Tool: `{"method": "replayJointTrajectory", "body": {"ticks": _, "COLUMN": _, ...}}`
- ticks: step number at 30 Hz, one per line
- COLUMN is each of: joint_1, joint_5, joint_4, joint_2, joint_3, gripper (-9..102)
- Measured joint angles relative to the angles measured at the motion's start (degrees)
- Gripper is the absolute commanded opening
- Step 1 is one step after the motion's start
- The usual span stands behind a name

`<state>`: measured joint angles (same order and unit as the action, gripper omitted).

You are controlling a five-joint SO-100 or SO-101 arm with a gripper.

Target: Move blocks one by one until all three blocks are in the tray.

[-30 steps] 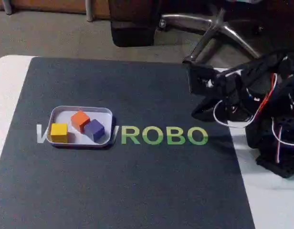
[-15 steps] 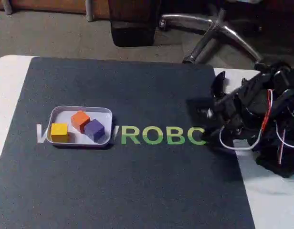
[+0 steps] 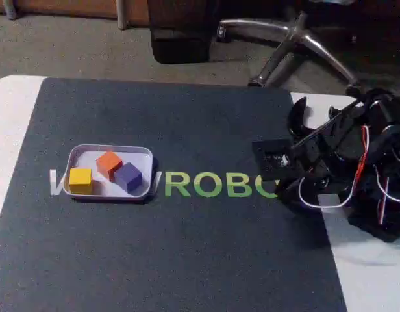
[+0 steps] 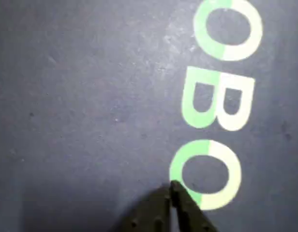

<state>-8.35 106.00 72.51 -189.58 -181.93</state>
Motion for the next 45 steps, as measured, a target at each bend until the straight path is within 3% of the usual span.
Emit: {"method": "replayJointTrajectory", "body": {"ticks": 45, "joint_1": -0.88, "joint_5": -0.44, "joint_4": 0.18, "joint_2": 0.00, "joint_3": 0.00, "gripper": -7}}
